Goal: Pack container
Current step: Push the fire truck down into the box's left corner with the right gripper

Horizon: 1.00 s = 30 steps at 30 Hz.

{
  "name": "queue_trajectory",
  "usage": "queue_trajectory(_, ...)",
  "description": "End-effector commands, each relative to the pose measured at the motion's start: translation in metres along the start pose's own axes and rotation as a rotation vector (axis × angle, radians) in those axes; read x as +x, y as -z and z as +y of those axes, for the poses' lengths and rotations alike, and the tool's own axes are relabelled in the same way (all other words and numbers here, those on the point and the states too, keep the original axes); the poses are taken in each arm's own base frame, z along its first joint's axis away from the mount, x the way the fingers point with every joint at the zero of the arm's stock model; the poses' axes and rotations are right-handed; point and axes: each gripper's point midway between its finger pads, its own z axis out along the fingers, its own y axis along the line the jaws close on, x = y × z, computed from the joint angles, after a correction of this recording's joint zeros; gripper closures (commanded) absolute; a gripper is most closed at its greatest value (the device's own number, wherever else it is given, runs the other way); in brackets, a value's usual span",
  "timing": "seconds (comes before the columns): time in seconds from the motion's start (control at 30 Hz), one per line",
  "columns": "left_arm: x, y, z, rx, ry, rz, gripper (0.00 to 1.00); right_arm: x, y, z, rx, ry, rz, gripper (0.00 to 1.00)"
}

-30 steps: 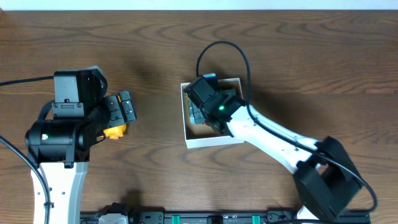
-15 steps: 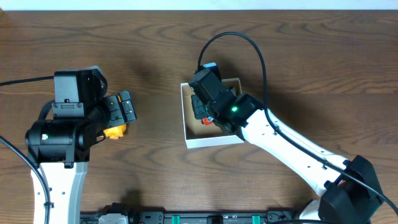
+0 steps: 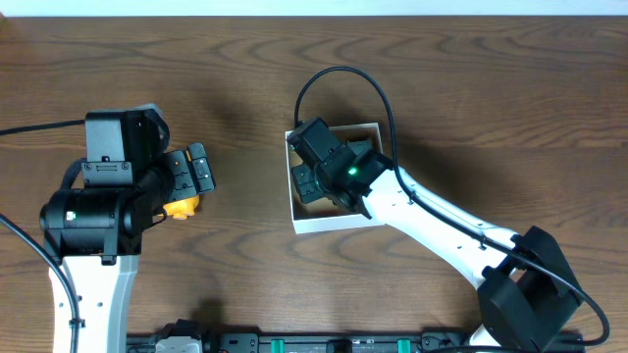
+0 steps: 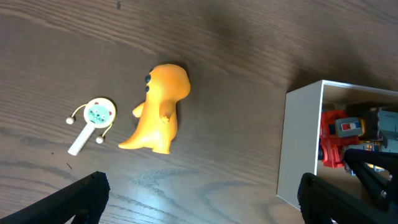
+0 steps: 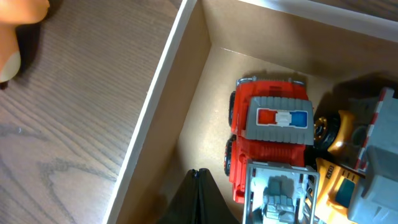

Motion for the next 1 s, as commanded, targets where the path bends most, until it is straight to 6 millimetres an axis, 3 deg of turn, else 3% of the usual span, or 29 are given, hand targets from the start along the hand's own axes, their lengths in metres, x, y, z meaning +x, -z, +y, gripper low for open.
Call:
queue_trajectory(0.0,-0.004,0.004,-0.001,0.01,0.017,-0.008,0.02,0.0,-0.004,0.004,0.001,0.033,0.006,0.99)
queue_trajectory(0.4,-0.004,0.004,-0.001,0.01,0.017,-0.008,0.02,0.02,-0.05,-0.01,0.073,0.062,0.082,0.99)
queue_trajectory(0.6,-0.004,0.004,-0.001,0.01,0.017,-0.008,0.02,-0.013,-0.051,-0.036,0.248,0.059,-0.08,0.95)
queue_trajectory(0.73,-0.004,0.004,-0.001,0.01,0.017,-0.008,0.02,-0.033,-0.048,-0.04,0.285,0.061,-0.168,0.92)
queue_trajectory(0.97,-0.004,0.004,-0.001,0.01,0.017,-0.008,0.02,-0.032,-0.048,-0.041,0.286,0.061,-0.162,0.91)
